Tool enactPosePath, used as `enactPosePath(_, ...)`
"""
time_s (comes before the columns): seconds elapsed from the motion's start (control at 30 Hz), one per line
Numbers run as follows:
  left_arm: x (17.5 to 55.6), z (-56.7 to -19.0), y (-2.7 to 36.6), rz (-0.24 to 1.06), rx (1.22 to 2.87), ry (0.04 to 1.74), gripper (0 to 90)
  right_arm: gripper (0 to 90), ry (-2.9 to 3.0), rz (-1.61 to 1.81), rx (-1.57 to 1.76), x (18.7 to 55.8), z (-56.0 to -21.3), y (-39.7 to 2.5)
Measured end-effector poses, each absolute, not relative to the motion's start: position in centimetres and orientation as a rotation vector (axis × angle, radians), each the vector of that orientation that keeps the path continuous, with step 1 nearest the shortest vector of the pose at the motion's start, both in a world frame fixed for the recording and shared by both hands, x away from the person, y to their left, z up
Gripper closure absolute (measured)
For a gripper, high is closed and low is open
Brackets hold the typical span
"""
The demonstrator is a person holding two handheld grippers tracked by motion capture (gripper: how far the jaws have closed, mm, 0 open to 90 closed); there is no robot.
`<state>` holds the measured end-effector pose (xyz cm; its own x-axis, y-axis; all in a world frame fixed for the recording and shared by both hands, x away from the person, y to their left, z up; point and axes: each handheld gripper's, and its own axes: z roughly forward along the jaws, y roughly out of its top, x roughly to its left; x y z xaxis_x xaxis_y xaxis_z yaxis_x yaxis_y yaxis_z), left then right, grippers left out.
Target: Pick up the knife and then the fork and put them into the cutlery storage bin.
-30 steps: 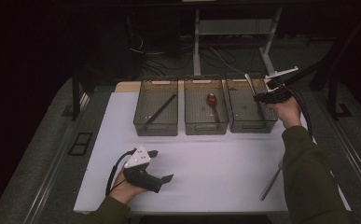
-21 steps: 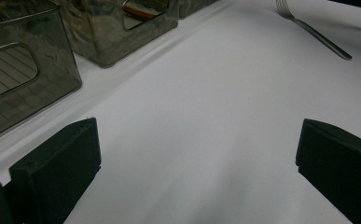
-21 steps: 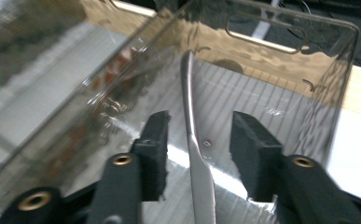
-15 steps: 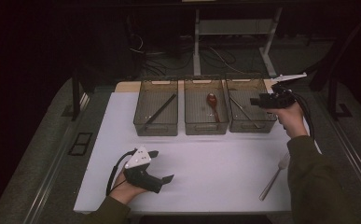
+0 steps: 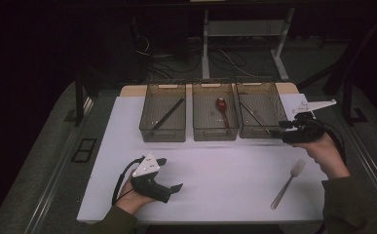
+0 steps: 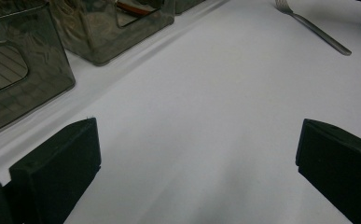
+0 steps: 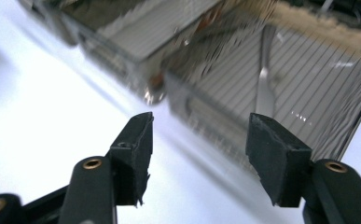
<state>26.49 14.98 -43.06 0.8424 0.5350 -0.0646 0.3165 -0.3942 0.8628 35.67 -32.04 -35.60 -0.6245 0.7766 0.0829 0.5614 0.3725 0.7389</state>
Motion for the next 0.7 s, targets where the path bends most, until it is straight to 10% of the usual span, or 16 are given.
enactPosePath(0.7, 26.4, -43.1, 14.9, 0.272, 2.015, 0.623, 0.0, 46.3, 2.346, 0.972, 1.380, 31.3, -41.2, -38.4)
